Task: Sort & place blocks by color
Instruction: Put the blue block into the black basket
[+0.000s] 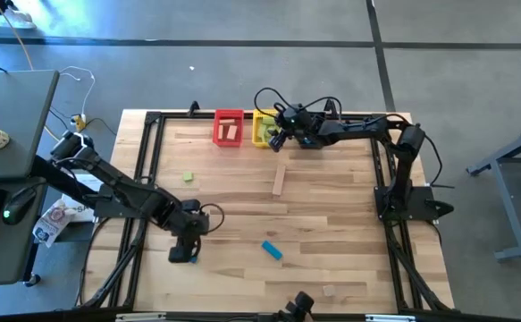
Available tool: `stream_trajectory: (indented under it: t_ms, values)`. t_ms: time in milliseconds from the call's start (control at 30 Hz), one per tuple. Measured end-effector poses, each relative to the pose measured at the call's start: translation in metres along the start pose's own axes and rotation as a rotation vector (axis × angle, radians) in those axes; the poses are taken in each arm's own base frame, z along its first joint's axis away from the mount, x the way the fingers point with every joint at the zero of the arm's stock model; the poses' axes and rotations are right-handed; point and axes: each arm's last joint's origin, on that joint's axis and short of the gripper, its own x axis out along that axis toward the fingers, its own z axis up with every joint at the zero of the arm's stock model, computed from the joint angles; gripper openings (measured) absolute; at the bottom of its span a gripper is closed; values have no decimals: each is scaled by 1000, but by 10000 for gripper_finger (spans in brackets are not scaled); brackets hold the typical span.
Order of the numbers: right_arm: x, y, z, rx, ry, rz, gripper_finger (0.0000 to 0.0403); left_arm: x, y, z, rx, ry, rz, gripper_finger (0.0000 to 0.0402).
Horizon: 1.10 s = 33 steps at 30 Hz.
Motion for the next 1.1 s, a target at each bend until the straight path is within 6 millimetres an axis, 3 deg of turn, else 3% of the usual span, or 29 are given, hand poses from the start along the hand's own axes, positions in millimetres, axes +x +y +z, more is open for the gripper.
stream_trajectory:
  t_ms: [400, 833, 1100]
  values:
    - [-11, 6, 12, 60, -46, 171, 219, 10, -23, -16, 7, 42, 45, 202]
    - [-47, 23, 39, 34, -155, 237, 220, 66, -40, -27, 96, 272, 123, 202]
    - [-53, 31, 41, 22, -159, 259, 220, 96, -39, -33, 85, 404, 158, 202]
